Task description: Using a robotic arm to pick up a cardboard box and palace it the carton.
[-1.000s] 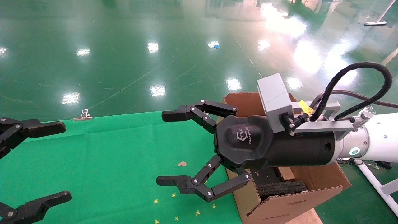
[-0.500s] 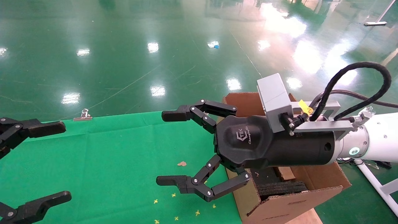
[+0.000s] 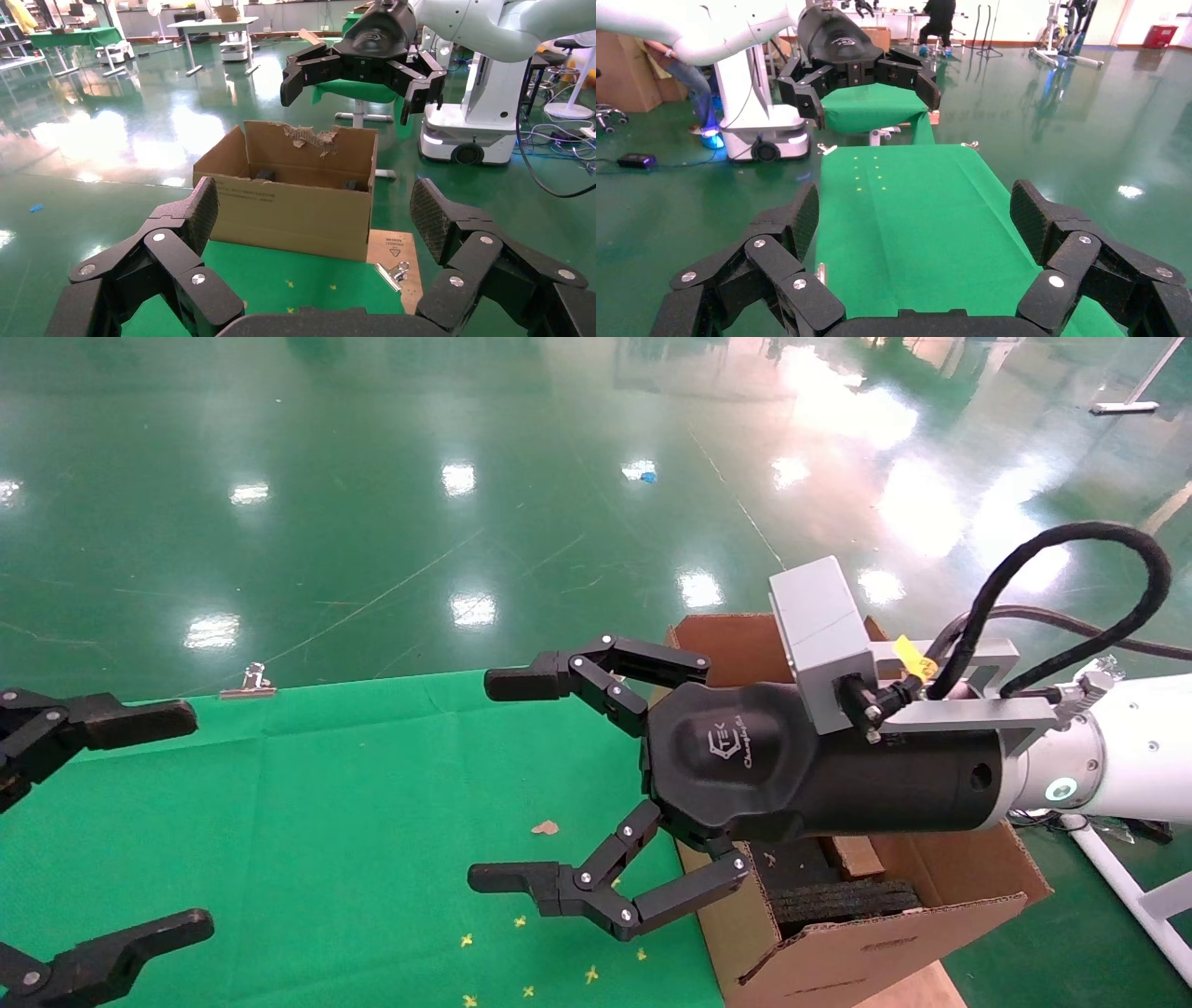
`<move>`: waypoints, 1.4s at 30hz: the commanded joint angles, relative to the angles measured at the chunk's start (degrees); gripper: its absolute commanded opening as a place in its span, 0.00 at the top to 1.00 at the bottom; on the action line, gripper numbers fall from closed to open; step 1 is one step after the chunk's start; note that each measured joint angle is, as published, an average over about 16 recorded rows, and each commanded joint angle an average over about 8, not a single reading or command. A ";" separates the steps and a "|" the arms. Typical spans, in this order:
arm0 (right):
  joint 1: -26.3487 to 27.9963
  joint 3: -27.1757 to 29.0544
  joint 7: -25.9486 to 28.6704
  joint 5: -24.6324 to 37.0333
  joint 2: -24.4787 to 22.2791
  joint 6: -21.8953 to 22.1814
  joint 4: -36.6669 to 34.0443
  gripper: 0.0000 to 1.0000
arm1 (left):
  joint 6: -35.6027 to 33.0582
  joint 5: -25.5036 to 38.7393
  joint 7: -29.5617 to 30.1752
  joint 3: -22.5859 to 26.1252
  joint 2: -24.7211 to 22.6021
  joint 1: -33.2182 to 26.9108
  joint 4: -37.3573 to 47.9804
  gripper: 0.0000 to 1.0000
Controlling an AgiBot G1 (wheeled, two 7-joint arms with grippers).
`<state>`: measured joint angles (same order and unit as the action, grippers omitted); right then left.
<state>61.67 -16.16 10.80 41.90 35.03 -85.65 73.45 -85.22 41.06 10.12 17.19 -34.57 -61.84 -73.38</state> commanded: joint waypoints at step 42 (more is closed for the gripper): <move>0.01 -0.01 0.00 0.00 0.00 0.00 -0.01 0.00 | 0.00 0.00 0.00 0.00 0.00 0.00 0.00 0.00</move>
<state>61.68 -16.17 10.80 41.91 35.03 -85.65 73.44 -85.22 41.06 10.12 17.19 -34.57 -61.84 -73.38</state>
